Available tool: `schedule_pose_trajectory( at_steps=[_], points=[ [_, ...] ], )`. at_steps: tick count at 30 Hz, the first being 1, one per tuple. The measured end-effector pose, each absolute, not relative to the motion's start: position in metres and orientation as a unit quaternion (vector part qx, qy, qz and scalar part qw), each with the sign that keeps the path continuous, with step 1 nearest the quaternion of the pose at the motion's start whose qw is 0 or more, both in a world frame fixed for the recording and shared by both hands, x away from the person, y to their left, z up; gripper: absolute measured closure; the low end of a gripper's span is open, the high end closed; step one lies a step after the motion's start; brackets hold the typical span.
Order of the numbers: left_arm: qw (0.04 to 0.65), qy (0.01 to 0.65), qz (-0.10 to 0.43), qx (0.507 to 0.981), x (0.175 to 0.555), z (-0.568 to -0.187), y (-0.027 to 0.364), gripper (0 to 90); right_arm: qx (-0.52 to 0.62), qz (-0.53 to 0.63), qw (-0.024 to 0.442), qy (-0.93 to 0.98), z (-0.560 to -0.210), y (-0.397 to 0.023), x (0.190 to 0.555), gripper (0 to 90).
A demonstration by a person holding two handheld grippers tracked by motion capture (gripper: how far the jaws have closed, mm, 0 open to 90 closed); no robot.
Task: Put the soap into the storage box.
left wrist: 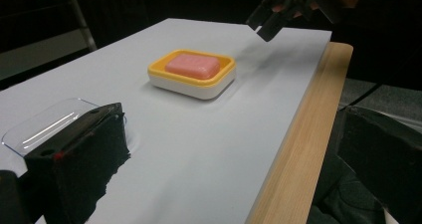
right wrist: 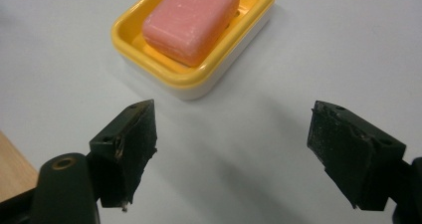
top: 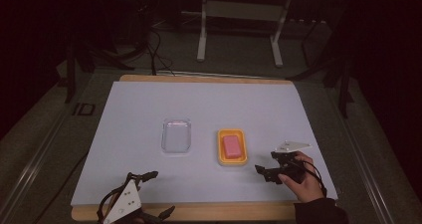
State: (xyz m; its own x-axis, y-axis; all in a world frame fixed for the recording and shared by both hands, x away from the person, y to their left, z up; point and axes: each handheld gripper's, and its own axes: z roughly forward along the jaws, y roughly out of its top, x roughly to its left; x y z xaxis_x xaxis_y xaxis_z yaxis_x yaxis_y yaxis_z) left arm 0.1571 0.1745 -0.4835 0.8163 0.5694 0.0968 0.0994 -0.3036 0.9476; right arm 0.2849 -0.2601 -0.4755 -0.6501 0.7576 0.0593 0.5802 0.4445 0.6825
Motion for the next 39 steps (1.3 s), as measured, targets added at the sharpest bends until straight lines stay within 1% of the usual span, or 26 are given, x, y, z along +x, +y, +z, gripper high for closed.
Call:
schedule_pose_trajectory(
  at_steps=[4,14,22,29,39],
  points=[
    [0.55,0.215,0.213,0.779,0.157,-0.484,0.175,0.3,0.401,0.348,0.125,0.838,-0.479,-0.263,0.282,19.2],
    [0.548,0.212,0.212,0.781,0.156,-0.484,0.175,0.3,0.404,0.34,0.14,0.838,-0.491,-0.279,0.268,19.2],
    [0.548,0.211,0.209,0.782,0.157,-0.484,0.174,0.3,0.398,0.379,0.14,0.824,-0.49,-0.295,0.261,19.0],
    [0.549,0.21,0.207,0.782,0.157,-0.484,0.174,0.3,0.382,0.378,0.133,0.833,-0.495,-0.292,0.262,19.0],
    [0.549,0.209,0.206,0.783,0.157,-0.484,0.174,0.3,0.39,0.378,0.124,0.83,-0.497,-0.294,0.265,19.1]
  ],
)
